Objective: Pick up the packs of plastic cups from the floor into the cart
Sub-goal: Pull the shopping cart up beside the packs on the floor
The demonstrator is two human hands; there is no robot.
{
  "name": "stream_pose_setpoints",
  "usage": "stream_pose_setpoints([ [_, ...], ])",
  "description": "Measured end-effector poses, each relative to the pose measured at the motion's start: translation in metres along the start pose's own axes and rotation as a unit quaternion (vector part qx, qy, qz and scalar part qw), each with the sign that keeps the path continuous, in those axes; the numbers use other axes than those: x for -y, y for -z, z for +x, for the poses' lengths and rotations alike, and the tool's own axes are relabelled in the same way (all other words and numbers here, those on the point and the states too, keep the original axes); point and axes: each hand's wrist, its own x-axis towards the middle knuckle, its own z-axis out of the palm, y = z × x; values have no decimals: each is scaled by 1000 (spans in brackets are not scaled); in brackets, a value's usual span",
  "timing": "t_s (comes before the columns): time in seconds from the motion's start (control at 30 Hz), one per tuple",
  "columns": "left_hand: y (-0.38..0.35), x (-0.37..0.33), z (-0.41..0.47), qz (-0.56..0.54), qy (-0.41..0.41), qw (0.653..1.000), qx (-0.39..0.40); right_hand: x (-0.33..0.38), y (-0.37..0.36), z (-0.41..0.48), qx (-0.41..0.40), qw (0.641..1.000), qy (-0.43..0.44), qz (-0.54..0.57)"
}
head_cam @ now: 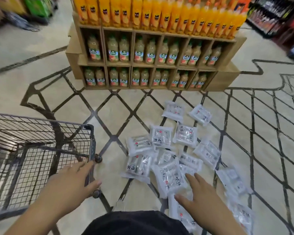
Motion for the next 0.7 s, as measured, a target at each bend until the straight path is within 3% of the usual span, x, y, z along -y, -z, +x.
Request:
stream_pose_setpoints([
  [0.2,-14,-21,-27,-67,104,992,-8,-2,32,55,24,994,80,-76],
  [0.4,-45,-44,-82,-135,244,960,-7,18,35,99,53,966,200,-153],
  [0.57,-74,-18,-125,-140,338,930,-31,65,1,112,80,935,277,-204],
  [0.7,-85,31,-138,-131,366,920,-48,123,-43,101,96,906,334,-240],
])
